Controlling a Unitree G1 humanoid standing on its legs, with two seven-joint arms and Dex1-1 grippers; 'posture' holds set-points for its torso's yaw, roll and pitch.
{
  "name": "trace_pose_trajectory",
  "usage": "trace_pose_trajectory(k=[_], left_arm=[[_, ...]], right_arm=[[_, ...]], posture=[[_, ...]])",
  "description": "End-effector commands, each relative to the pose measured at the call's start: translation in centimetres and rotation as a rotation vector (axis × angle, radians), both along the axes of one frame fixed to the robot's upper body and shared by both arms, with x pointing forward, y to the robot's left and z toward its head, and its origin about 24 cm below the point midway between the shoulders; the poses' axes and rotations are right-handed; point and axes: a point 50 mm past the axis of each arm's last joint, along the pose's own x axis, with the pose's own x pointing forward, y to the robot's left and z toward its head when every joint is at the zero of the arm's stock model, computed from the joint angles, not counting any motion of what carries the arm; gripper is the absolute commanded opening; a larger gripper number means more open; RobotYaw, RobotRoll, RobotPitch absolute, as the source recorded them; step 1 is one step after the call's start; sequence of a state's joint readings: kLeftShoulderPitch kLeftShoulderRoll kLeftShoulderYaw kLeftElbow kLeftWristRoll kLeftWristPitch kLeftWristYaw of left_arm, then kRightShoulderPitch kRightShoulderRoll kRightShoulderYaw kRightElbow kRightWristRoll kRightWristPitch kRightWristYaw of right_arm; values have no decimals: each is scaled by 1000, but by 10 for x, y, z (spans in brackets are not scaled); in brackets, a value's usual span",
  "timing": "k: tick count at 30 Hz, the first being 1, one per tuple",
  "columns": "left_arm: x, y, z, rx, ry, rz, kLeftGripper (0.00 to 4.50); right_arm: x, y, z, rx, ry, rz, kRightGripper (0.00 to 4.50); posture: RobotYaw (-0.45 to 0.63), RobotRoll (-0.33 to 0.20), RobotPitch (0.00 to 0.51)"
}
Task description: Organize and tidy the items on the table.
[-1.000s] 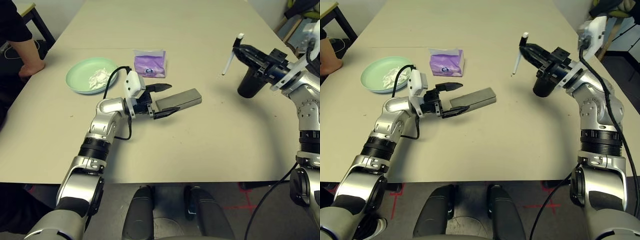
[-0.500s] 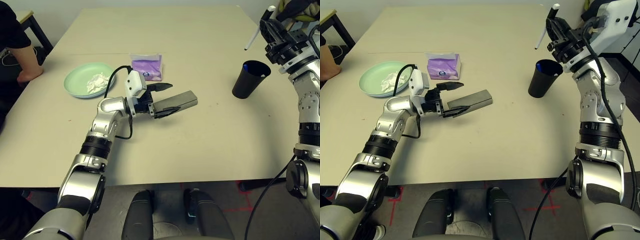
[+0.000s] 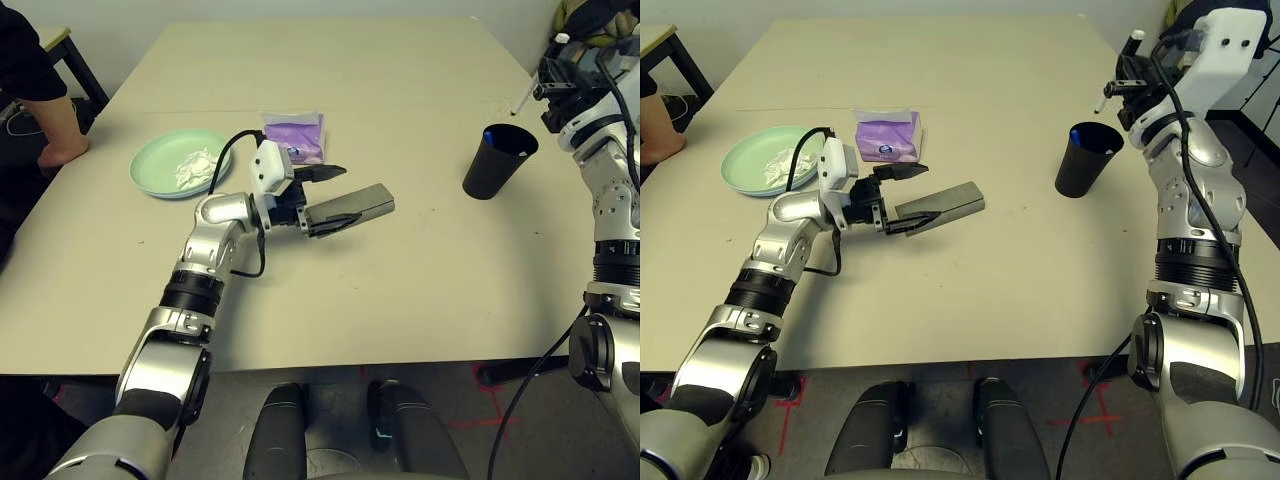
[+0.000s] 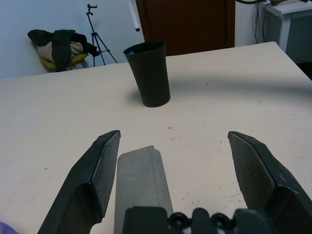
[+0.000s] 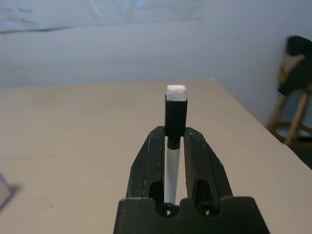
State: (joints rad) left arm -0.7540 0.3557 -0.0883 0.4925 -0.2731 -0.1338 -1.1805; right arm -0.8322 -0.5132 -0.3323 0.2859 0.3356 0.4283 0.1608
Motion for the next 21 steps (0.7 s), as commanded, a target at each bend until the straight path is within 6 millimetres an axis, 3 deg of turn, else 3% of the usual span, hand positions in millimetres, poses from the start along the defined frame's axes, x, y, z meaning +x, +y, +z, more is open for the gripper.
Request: trace_pose_trajectory(k=[1,14,15,17,21], left_arm=[[1,-1,-1,16,4,-8,4500],[2,0,-1,17,5,-4,4500],[2,0,-1,18,5,-3,4500],[2,0,-1,19,5,-3,4500],[2,0,-1,19,4,-2,4500]], right_arm=[[-4,-7,-3,2,39,-35,399],[-3,-2,-12,-18,89,-18,399],[-3,-2,-13,-19,91,-16,1109],[-3,-1,-13,-20,93,-13,1682],[-4,0,-13,-24,91,-7,3250]], posture=[[75,0,79],[81,0,79],[81,0,80],[81,0,80],[81,0,80]])
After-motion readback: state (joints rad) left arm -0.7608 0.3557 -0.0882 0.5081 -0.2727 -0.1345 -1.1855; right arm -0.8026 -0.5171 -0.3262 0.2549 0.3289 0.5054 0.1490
